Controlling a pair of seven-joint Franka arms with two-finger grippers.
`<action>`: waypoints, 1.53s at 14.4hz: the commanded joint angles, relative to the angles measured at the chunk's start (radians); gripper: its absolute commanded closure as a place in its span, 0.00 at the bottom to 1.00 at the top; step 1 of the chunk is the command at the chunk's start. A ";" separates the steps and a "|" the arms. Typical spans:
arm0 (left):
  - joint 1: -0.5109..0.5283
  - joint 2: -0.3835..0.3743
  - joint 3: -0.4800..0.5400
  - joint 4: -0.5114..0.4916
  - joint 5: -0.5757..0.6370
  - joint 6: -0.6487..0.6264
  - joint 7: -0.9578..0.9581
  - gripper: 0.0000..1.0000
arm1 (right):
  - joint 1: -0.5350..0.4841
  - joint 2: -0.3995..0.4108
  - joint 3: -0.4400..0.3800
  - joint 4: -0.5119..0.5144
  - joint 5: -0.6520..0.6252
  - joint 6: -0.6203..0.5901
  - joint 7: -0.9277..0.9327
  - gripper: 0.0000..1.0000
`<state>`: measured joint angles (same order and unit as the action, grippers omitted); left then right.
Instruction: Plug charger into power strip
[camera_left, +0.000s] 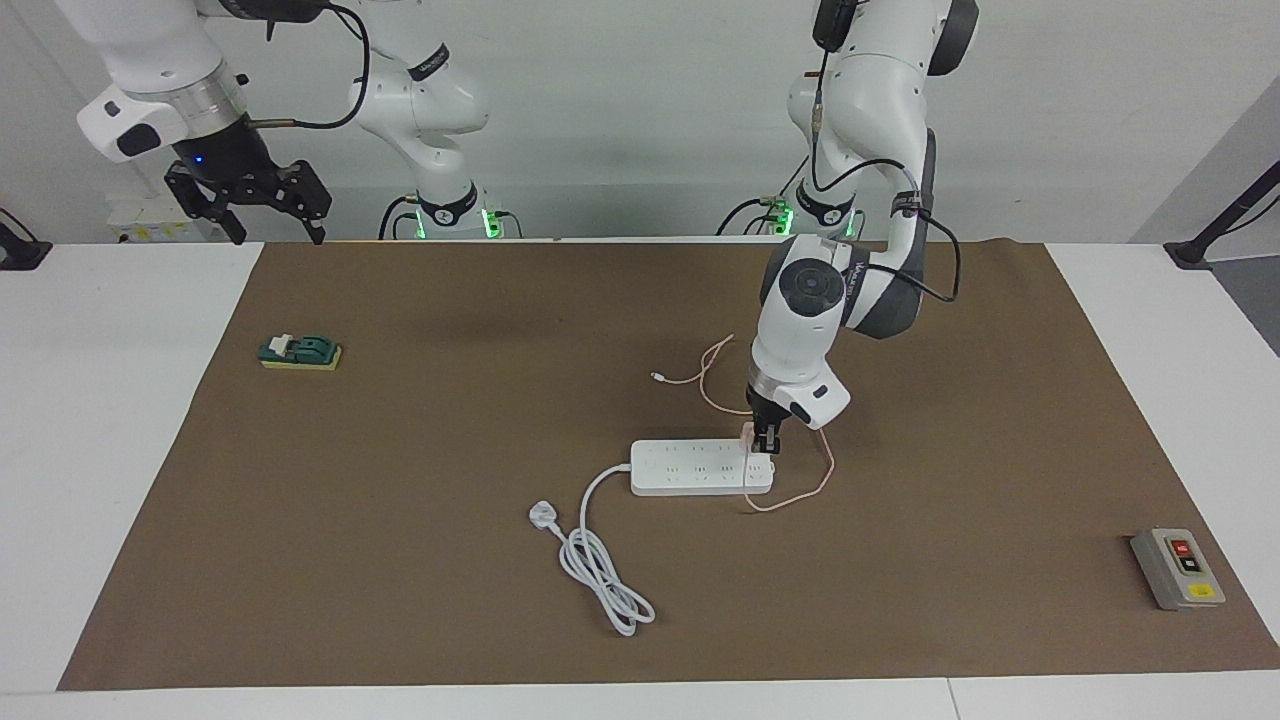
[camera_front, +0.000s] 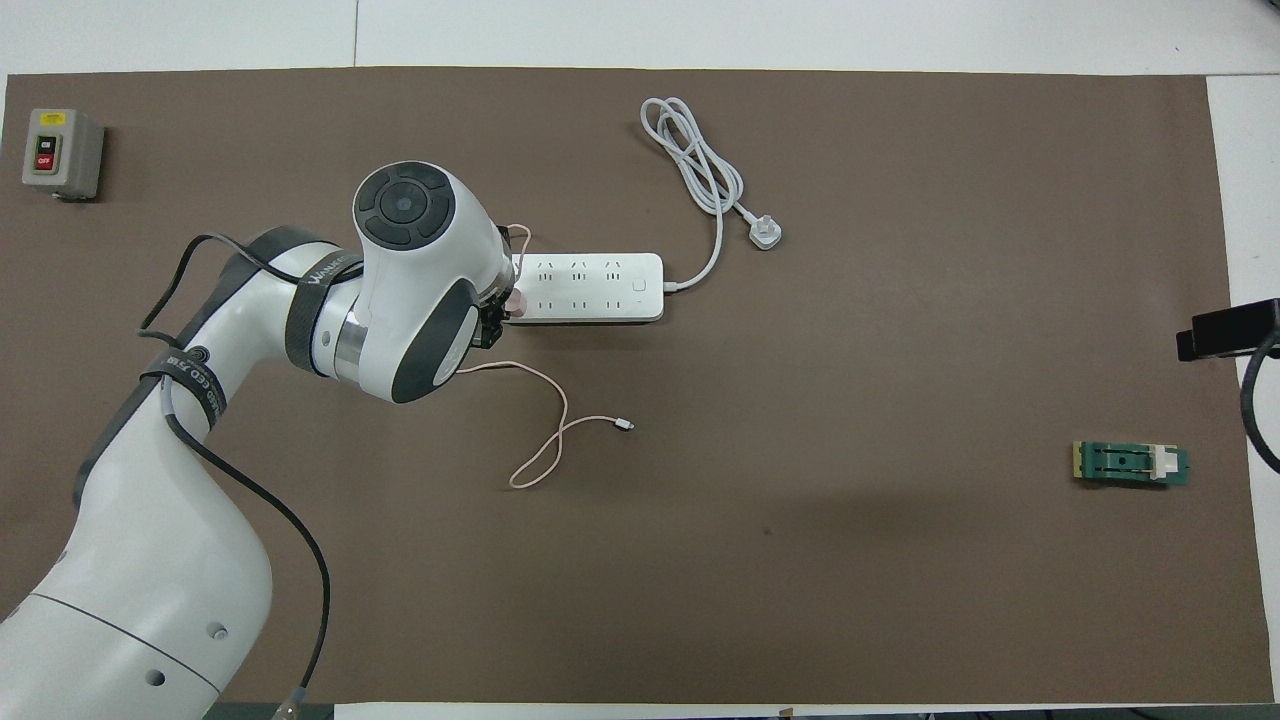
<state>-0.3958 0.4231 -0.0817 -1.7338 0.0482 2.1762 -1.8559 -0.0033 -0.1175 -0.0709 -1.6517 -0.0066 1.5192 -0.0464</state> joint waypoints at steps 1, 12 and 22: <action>-0.038 0.023 0.000 -0.047 -0.010 0.022 -0.020 1.00 | -0.012 -0.021 0.011 -0.023 -0.016 0.006 0.010 0.00; -0.063 0.036 0.002 -0.088 -0.005 0.072 -0.034 1.00 | -0.014 -0.021 0.011 -0.023 -0.016 0.006 0.010 0.00; -0.078 0.083 0.003 -0.069 0.005 0.094 -0.049 1.00 | -0.014 -0.021 0.011 -0.023 -0.016 0.006 0.010 0.00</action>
<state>-0.4273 0.4183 -0.0617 -1.7510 0.0843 2.1980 -1.8878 -0.0034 -0.1176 -0.0709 -1.6517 -0.0066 1.5192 -0.0464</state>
